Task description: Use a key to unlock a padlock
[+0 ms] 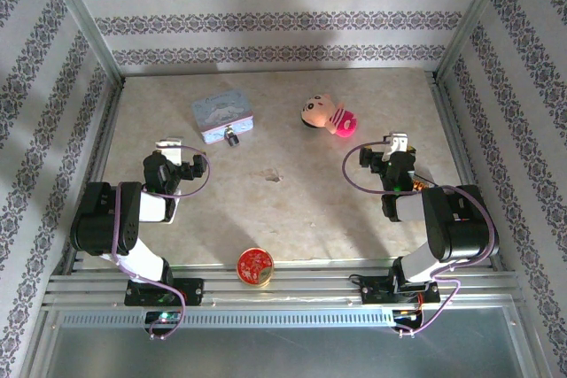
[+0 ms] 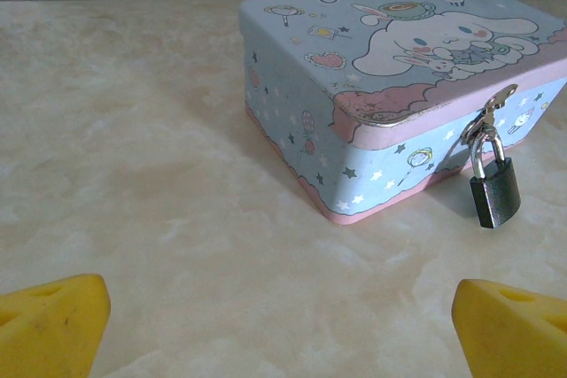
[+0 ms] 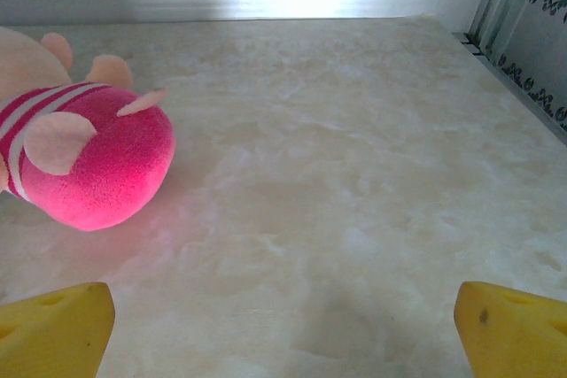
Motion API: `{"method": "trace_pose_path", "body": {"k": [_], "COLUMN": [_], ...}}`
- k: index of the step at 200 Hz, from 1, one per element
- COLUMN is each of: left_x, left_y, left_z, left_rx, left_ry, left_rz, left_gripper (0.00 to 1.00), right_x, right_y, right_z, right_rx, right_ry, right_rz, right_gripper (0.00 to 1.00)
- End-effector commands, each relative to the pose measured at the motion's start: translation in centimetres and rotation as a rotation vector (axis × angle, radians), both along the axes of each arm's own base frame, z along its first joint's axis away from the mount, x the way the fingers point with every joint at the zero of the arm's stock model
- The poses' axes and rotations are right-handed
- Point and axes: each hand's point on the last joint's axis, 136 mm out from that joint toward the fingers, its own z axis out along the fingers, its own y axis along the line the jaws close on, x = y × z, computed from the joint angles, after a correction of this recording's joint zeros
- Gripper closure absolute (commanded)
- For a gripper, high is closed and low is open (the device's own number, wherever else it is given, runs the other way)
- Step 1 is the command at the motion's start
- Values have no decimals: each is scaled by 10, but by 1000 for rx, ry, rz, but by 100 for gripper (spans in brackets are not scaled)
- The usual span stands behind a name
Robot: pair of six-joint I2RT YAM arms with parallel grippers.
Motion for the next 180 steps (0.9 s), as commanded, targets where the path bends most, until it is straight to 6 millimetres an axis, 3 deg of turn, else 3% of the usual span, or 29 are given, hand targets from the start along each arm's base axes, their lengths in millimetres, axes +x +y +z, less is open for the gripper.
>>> {"method": "trace_pose_path", "body": {"k": [1, 67, 72, 101, 148, 180], "left_x": [4, 4, 4, 3, -9, -22], "left_y": [-7, -7, -7, -5, 8, 23], "left_z": [7, 8, 8, 10, 38, 73], "left_rx": [-1, -3, -4, -9, -6, -56], "left_ry": [-17, -18, -18, -25, -69, -117], "left_rz": [-28, -29, -28, -17, 70, 178], "left_gripper": [1, 1, 1, 1, 1, 1], "right_x": [-1, -2, 6, 6, -1, -11], "right_y": [-3, -4, -4, -6, -17, -21], "right_z": [4, 3, 14, 18, 38, 56], "right_rx": [3, 3, 5, 5, 0, 17], "right_ry": [-13, -10, -38, -34, -50, -33], "right_rz": [-8, -12, -14, -30, -93, -127], "right_gripper": [2, 2, 2, 2, 2, 2]}}
